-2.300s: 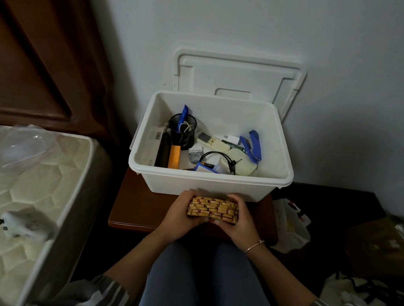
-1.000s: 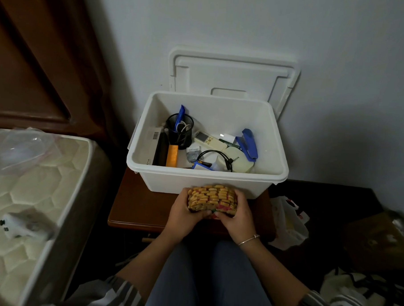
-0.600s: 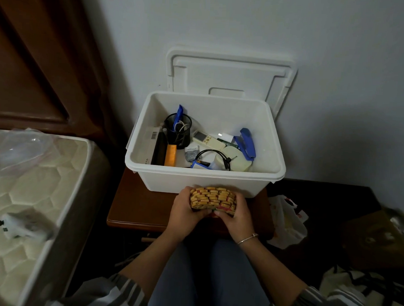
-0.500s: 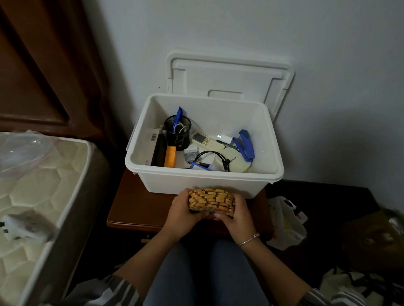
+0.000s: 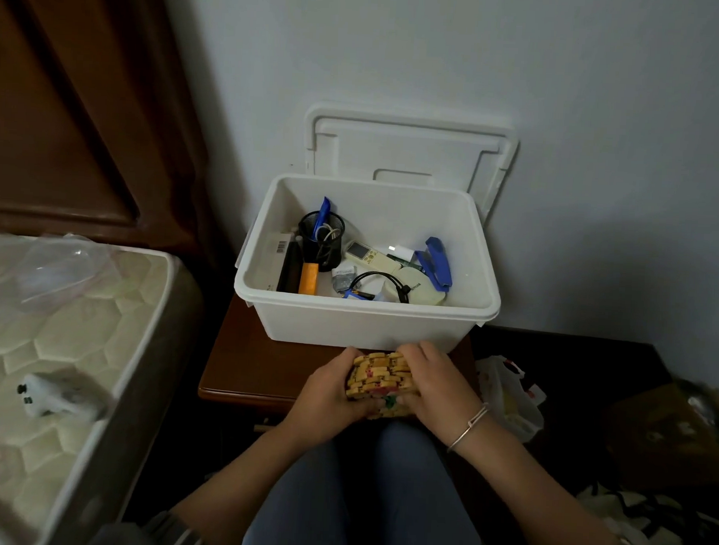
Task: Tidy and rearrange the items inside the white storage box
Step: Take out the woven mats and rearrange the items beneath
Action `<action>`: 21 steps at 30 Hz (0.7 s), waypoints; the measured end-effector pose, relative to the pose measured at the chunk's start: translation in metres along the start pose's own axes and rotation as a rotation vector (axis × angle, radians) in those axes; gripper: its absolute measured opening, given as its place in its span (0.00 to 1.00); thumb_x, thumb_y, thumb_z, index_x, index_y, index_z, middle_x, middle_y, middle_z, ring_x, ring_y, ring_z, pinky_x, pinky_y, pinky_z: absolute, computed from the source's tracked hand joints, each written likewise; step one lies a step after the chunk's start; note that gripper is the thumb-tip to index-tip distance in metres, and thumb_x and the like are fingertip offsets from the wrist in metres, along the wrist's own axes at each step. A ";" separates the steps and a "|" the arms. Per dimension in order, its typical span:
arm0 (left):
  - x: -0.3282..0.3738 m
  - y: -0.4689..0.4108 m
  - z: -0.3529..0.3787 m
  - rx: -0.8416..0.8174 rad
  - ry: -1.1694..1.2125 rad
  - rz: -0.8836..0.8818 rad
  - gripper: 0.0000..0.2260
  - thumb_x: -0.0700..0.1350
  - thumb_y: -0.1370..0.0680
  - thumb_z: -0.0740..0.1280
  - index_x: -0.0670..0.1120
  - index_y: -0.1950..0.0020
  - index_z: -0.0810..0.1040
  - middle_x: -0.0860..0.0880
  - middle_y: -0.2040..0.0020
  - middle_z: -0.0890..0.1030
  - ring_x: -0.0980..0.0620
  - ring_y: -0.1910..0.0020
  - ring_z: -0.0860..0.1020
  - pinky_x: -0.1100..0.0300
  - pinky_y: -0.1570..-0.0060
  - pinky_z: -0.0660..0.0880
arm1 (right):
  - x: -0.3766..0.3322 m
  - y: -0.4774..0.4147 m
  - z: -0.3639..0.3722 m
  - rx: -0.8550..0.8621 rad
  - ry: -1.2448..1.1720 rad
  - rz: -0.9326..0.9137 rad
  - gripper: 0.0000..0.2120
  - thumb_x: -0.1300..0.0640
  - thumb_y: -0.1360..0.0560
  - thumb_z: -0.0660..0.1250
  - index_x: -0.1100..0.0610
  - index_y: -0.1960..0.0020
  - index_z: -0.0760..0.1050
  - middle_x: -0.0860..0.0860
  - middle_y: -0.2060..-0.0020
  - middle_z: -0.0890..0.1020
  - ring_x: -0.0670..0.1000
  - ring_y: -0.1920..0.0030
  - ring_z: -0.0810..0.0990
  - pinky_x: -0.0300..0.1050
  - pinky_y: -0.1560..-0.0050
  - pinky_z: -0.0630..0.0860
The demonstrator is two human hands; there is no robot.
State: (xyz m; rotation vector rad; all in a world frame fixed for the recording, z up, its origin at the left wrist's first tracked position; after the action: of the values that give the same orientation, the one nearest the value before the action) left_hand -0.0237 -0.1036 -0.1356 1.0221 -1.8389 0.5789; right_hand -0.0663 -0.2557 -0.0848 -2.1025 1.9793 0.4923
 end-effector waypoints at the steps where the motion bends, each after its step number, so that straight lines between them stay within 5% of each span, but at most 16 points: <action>1: -0.001 0.002 -0.001 -0.008 0.066 -0.008 0.24 0.47 0.33 0.78 0.54 0.42 0.72 0.56 0.46 0.81 0.60 0.45 0.79 0.53 0.47 0.79 | 0.004 0.002 -0.001 0.025 -0.098 -0.015 0.25 0.58 0.31 0.72 0.55 0.37 0.68 0.51 0.42 0.70 0.52 0.41 0.71 0.40 0.43 0.70; 4: -0.002 0.008 -0.004 -0.054 0.332 -0.067 0.28 0.46 0.33 0.79 0.53 0.37 0.73 0.53 0.41 0.81 0.55 0.40 0.79 0.55 0.44 0.79 | 0.024 0.010 -0.003 0.090 -0.492 0.044 0.39 0.55 0.36 0.78 0.43 0.32 0.61 0.41 0.39 0.69 0.41 0.38 0.70 0.26 0.42 0.64; 7: -0.002 0.012 -0.006 -0.100 0.515 -0.127 0.28 0.42 0.32 0.79 0.52 0.35 0.73 0.51 0.40 0.81 0.53 0.40 0.79 0.58 0.46 0.78 | 0.044 0.015 0.005 0.010 -0.749 0.172 0.52 0.49 0.41 0.81 0.34 0.29 0.53 0.37 0.36 0.65 0.35 0.36 0.64 0.30 0.40 0.64; 12: -0.003 0.004 -0.009 -0.091 0.540 -0.162 0.27 0.38 0.32 0.78 0.50 0.37 0.74 0.51 0.43 0.82 0.53 0.42 0.80 0.61 0.50 0.78 | 0.050 0.010 0.015 -0.064 -0.987 0.218 0.33 0.52 0.42 0.81 0.39 0.42 0.71 0.41 0.45 0.79 0.38 0.44 0.78 0.29 0.53 0.76; 17: -0.008 -0.017 -0.012 0.114 0.438 -0.140 0.22 0.39 0.31 0.77 0.51 0.41 0.73 0.53 0.46 0.82 0.58 0.45 0.80 0.64 0.51 0.78 | 0.044 -0.010 0.022 0.246 -0.781 0.168 0.27 0.61 0.33 0.76 0.45 0.41 0.68 0.40 0.46 0.77 0.33 0.45 0.75 0.25 0.49 0.72; 21: -0.016 -0.034 -0.006 0.133 0.296 -0.123 0.23 0.41 0.30 0.77 0.57 0.42 0.71 0.56 0.45 0.80 0.64 0.45 0.78 0.70 0.50 0.75 | 0.052 -0.022 0.036 0.318 -0.690 0.166 0.28 0.63 0.31 0.74 0.56 0.34 0.67 0.49 0.42 0.76 0.45 0.40 0.75 0.38 0.41 0.73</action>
State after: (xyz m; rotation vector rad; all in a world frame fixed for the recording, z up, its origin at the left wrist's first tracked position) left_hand 0.0114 -0.1108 -0.1477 1.0660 -1.4839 0.7436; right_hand -0.0462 -0.2881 -0.1392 -1.3362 1.6779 0.7499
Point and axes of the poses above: each hand's wrist, its own y-axis away from the middle knuckle, its own z-axis out of the palm, x = y × z, the point moved 4 cm from there along -y, towards the middle knuckle
